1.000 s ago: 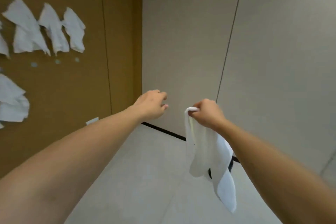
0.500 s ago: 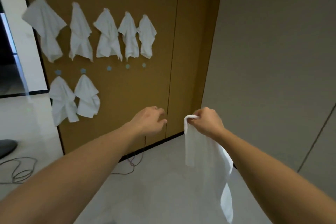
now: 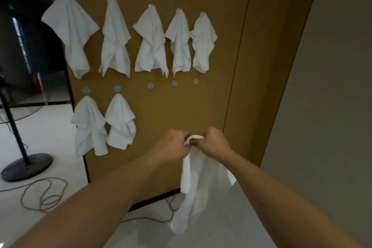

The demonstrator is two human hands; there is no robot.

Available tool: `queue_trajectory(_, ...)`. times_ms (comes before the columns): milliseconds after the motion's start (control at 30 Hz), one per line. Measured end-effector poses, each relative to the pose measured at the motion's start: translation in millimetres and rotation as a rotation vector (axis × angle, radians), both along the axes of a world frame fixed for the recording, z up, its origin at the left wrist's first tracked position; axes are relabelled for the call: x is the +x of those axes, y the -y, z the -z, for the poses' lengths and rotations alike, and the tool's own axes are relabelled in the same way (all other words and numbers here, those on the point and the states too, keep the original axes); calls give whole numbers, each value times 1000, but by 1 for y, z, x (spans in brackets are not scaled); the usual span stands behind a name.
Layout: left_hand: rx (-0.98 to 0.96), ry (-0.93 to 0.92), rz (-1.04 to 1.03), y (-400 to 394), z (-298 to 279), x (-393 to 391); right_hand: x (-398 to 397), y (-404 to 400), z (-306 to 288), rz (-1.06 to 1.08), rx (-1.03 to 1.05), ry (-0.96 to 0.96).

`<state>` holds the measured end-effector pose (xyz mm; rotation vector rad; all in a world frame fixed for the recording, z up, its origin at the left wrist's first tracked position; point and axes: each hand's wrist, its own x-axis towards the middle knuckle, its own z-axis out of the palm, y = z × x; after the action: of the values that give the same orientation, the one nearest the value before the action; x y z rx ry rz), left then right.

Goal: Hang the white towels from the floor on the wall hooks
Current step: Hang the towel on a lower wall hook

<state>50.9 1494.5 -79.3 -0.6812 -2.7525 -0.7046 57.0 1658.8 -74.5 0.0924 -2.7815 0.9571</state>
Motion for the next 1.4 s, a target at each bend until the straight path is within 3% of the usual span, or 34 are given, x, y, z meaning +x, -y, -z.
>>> queue_trajectory(200, -16, -39, -201, 19, 29, -112, -137, 31, 21, -235, -99, 45)
queue_trajectory(467, 176, -1, -463, 45, 31, -263, -318, 35, 27, -441, -164, 132)
queue_trajectory(600, 283, -10, -605, 74, 18, -319, -392, 33, 18, -532, -144, 83)
queue_trajectory(767, 364, -61, -640, 105, 7, -380, -453, 44, 10, -587, -587, 228)
queue_trajectory(867, 414, -81, -616, 123, 2, -420, -497, 56, 3, -671, -679, 264)
queue_trajectory(967, 379, -75, -590, 142, 6, -464, -544, 75, 7, -718, -514, 198)
queue_trajectory(1133, 104, -81, -608, 167, 27, -547, -625, 118, 26, -646, 10, -50)
queue_trajectory(1267, 22, -115, -536, 181, 48, -598, -674, 140, 40, -588, 43, -132)
queue_trajectory(1400, 58, -219, -506, 184, 86, -614, -691, 157, 67, -548, -149, -113)
